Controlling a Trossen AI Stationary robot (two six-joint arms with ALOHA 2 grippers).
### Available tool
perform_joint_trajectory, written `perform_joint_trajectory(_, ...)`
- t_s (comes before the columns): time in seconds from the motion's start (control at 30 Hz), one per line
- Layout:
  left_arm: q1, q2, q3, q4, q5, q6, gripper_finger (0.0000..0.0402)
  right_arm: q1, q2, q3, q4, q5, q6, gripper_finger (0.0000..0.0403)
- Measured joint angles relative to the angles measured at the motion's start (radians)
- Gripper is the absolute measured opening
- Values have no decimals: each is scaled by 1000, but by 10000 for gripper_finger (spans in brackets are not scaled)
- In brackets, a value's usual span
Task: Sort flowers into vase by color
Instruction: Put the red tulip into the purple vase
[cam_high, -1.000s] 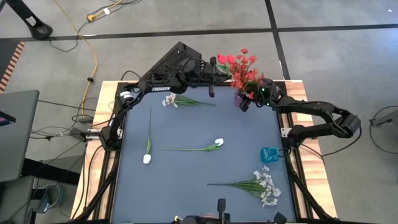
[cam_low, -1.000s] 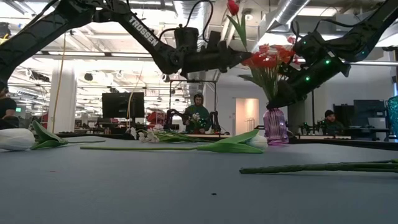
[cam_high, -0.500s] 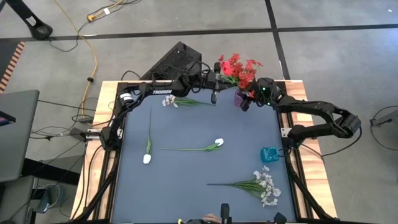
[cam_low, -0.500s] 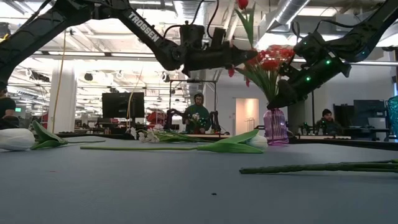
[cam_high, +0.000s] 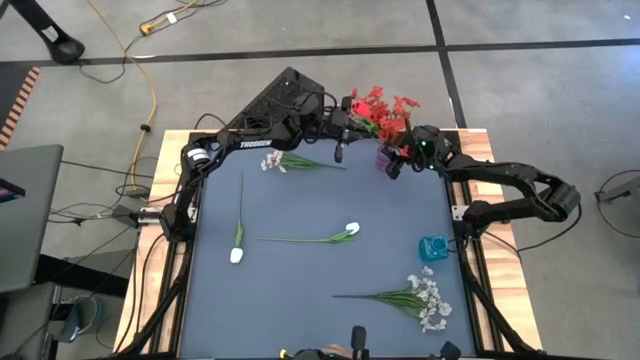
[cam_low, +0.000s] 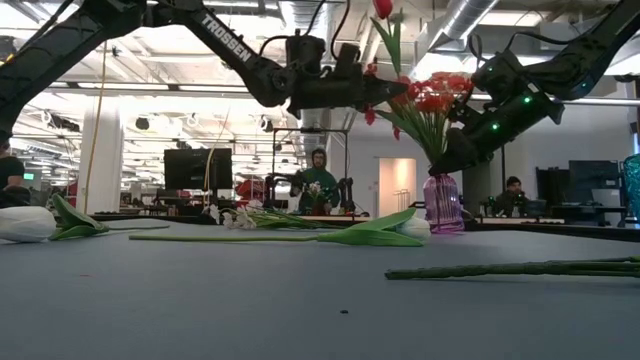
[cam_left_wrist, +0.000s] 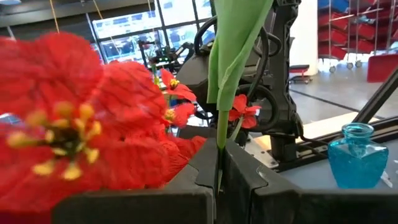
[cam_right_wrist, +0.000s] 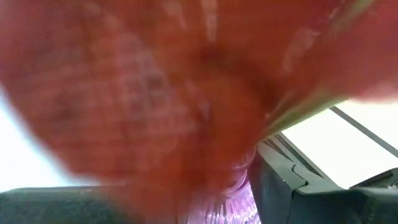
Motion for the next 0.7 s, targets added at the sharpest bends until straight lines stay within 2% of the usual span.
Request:
perform_joint_trajectory(0.47, 7, 0, 0, 104, 77, -128, 0, 0, 0, 0, 3, 0, 0, 157)
perform_joint_trajectory(0.7, 9, 0, 0, 79, 35, -78, 0, 0, 0, 0, 3, 0, 1, 157)
